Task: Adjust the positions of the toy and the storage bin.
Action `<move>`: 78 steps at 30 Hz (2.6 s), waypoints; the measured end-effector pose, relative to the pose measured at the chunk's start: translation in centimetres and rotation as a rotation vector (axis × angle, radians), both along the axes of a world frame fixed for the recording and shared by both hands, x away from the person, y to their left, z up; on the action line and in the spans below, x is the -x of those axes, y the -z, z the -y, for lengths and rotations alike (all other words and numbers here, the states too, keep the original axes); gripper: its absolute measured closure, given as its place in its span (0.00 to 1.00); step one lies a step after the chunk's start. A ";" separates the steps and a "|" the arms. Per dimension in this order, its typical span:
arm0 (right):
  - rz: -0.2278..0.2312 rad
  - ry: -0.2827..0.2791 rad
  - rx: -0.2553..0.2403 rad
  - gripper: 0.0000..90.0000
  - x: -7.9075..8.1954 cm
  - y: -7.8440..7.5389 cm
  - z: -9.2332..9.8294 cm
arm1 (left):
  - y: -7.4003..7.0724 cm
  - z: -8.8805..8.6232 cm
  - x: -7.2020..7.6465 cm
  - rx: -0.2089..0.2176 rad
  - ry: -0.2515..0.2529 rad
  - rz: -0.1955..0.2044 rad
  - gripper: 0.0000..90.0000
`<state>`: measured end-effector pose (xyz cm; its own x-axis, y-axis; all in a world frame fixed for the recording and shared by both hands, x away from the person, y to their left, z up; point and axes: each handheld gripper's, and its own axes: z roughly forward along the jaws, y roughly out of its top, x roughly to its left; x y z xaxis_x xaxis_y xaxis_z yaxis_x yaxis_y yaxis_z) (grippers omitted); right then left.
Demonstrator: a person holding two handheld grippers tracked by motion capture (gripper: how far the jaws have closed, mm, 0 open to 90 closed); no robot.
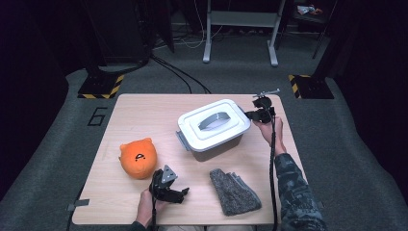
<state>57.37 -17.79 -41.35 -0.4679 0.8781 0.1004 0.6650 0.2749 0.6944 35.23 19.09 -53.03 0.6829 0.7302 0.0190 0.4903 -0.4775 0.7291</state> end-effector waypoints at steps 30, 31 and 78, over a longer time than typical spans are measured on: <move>0.103 -0.077 -0.012 0.29 3.5 -3.5 2.1 | 0.0 0.0 0.0 0.001 -0.001 -0.002 0.09; 0.109 -0.102 -0.006 0.28 3.5 -3.6 1.7 | 0.0 0.0 0.0 0.004 -0.003 -0.002 0.09; 0.056 -0.513 0.063 0.39 2.6 -3.7 -6.7 | 0.0 0.0 0.0 0.001 -0.003 0.002 0.10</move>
